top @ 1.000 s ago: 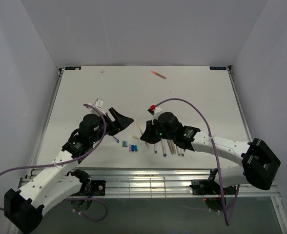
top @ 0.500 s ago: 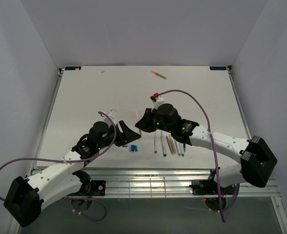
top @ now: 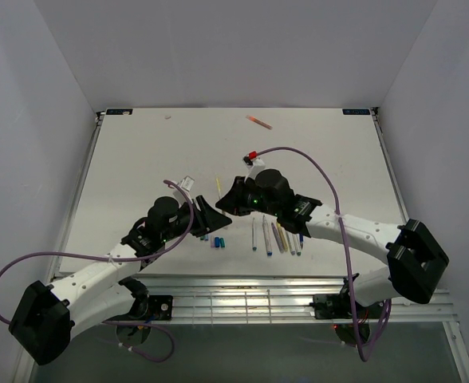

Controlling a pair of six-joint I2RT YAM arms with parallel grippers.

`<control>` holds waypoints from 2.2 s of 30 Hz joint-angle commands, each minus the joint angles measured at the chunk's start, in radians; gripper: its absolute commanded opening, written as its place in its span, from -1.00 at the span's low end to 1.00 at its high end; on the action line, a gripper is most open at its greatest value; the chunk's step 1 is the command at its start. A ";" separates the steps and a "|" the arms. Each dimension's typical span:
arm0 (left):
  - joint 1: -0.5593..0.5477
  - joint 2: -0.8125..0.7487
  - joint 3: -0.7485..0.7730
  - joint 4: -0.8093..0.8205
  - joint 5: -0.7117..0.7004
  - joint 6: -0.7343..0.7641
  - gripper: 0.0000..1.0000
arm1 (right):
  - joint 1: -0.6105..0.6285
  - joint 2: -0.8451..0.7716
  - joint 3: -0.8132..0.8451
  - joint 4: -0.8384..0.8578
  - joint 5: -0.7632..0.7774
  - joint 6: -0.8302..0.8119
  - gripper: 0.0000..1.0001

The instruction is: Open the pen caps

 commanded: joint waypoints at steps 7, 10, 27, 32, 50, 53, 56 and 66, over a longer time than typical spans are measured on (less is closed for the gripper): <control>-0.005 0.002 0.033 0.030 0.018 0.018 -0.36 | 0.002 0.011 0.002 0.102 -0.024 0.045 -0.85; -0.005 0.004 0.027 0.030 0.020 0.021 -0.56 | 0.000 0.013 -0.007 0.119 -0.019 0.060 -0.84; -0.005 -0.154 -0.073 0.143 0.078 0.099 -1.00 | -0.124 -0.030 -0.137 0.448 -0.250 0.135 -0.85; -0.005 -0.228 -0.116 0.202 0.110 0.113 -1.00 | -0.170 0.020 -0.099 0.524 -0.447 0.172 -0.85; -0.008 -0.083 -0.015 -0.206 -0.224 -0.005 -1.00 | 0.086 0.085 0.337 -0.358 0.648 -0.092 -0.85; -0.007 -0.106 -0.010 -0.155 -0.172 0.059 -1.00 | 0.084 0.092 0.332 -0.330 0.603 -0.109 -0.85; -0.007 -0.180 -0.067 -0.008 -0.077 0.100 -1.00 | 0.051 0.054 0.253 -0.159 0.398 -0.147 -0.85; -0.005 -0.392 -0.266 0.209 0.080 0.074 -1.00 | -0.201 -0.009 -0.088 0.553 -0.367 0.083 -0.85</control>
